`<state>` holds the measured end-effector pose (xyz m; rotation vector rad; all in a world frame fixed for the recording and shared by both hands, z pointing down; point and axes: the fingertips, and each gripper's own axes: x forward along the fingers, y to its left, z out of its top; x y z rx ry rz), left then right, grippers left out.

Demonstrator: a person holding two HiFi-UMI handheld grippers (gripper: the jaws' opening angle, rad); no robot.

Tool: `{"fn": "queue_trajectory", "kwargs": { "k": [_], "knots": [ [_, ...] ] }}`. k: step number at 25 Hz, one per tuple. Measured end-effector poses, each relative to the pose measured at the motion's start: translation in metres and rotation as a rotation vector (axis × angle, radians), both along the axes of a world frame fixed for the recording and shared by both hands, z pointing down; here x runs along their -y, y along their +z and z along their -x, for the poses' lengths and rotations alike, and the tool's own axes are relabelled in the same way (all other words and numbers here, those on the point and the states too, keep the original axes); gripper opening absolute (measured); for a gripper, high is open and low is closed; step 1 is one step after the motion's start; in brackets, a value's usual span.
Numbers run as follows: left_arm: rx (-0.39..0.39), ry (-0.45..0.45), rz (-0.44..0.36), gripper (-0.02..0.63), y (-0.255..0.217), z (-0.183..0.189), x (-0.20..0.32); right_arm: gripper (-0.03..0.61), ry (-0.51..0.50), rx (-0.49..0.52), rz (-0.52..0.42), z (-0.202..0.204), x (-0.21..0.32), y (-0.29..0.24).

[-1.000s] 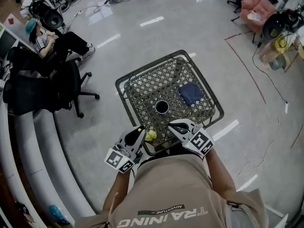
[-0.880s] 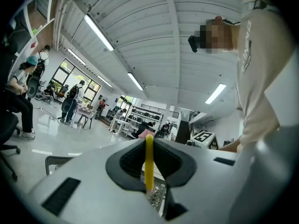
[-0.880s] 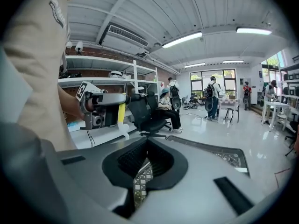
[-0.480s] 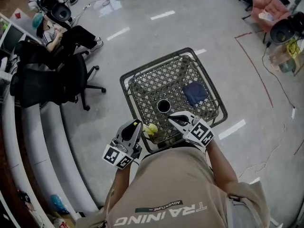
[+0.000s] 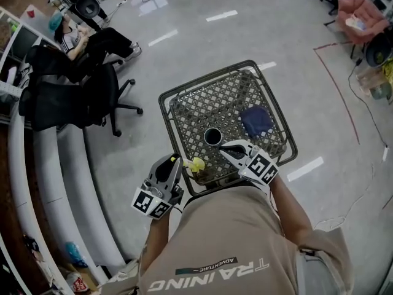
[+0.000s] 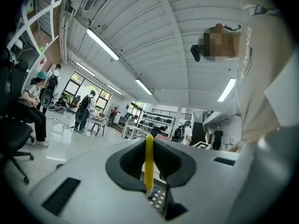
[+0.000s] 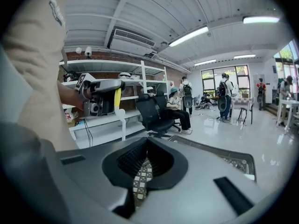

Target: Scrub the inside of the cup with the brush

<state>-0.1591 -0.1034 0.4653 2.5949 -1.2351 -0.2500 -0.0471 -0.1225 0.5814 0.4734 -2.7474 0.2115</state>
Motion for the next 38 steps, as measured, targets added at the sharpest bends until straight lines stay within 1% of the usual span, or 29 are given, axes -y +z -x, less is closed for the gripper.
{"fn": "queue_trajectory", "kwargs": {
  "k": [3, 8, 12, 17, 18, 19, 20, 22, 24, 29, 31, 34, 36, 38],
  "knots": [
    [0.003, -0.021, -0.011, 0.052, -0.002, -0.002, 0.0, 0.015, -0.014, -0.003, -0.019, -0.004, 0.0, 0.004],
    [0.008, -0.043, 0.0, 0.052, -0.005, -0.005, -0.009, 0.015, -0.028, -0.008, 0.015, -0.013, -0.006, 0.011],
    [0.019, -0.046, 0.016, 0.052, 0.002, -0.009, -0.011, 0.016, -0.036, 0.004, 0.007, -0.014, 0.001, 0.015],
    [0.036, -0.056, 0.024, 0.052, 0.004, -0.013, -0.014, 0.018, -0.094, 0.032, 0.013, -0.01, 0.005, 0.014],
    [0.04, -0.054, 0.026, 0.051, 0.004, -0.013, -0.017, 0.059, -0.102, 0.035, 0.006, -0.007, 0.004, 0.012],
    [0.042, -0.052, 0.027, 0.052, 0.004, -0.012, -0.018, 0.239, -0.106, 0.037, -0.005, -0.005, 0.004, 0.009],
    [0.043, -0.051, 0.027, 0.052, 0.003, -0.012, -0.019, 0.331, -0.108, 0.035, -0.022, -0.003, 0.005, 0.007],
    [0.042, -0.048, 0.022, 0.051, 0.002, -0.012, -0.017, 0.331, -0.104, 0.022, -0.065, 0.0, 0.009, 0.004],
    [0.037, -0.046, 0.018, 0.051, 0.0, -0.012, -0.015, 0.339, -0.099, 0.008, -0.08, 0.001, 0.012, 0.006],
    [0.048, -0.027, 0.02, 0.052, -0.001, -0.02, -0.016, 0.339, -0.09, 0.007, -0.044, -0.002, 0.013, 0.02],
    [0.049, -0.032, 0.025, 0.052, 0.001, -0.021, -0.014, 0.347, -0.088, -0.053, -0.055, -0.005, 0.019, 0.045],
    [0.044, -0.041, 0.042, 0.052, 0.002, -0.018, -0.01, 0.368, -0.11, -0.198, -0.088, -0.008, 0.026, 0.091],
    [0.045, -0.038, 0.05, 0.052, 0.001, -0.019, -0.009, 0.38, -0.105, -0.236, -0.073, -0.011, 0.031, 0.114],
    [0.05, -0.043, 0.054, 0.052, 0.001, -0.021, -0.008, 0.382, -0.068, -0.247, -0.045, -0.017, 0.039, 0.132]
  ]
}}
